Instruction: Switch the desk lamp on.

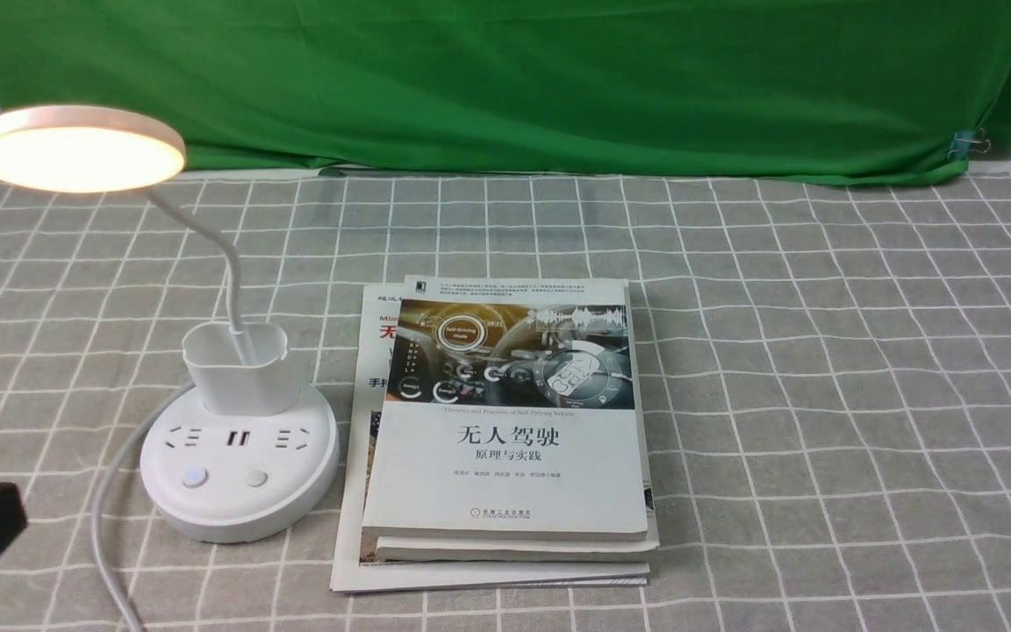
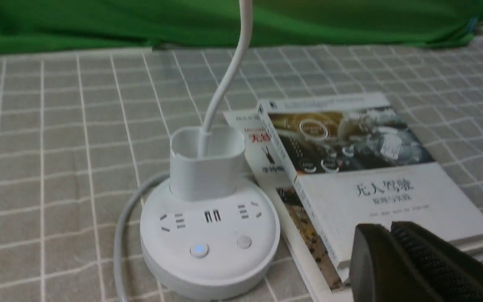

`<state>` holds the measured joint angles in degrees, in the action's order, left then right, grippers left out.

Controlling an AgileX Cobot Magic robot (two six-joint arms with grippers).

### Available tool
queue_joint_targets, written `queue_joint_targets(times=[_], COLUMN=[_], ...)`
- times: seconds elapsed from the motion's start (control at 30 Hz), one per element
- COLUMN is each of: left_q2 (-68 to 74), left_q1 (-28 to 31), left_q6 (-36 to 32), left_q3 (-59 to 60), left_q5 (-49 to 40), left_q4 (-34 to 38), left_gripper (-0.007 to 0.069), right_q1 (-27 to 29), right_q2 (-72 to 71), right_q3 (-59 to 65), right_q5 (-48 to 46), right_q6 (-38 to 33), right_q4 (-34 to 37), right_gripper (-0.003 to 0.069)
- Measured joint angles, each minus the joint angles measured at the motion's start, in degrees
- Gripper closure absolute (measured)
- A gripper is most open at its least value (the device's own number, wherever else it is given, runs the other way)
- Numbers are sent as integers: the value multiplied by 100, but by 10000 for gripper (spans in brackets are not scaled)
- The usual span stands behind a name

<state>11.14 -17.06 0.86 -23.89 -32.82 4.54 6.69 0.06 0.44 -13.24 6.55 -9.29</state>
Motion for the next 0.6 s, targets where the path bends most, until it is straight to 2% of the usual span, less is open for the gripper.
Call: queue_joint_targets(times=[0.2, 0.6], left_q2=[-758, -800], left_q1=[0, 0], left_q6=[0, 0], left_q3=[0, 6], left_q5=[-16, -11], left_q4=[-52, -52], left_gripper=[606, 606], right_q1=[0, 0], right_q2=[0, 0], right_q3=[0, 0], right_q5=[0, 0], right_q6=[0, 0], right_q4=[0, 0], right_gripper=[414, 414])
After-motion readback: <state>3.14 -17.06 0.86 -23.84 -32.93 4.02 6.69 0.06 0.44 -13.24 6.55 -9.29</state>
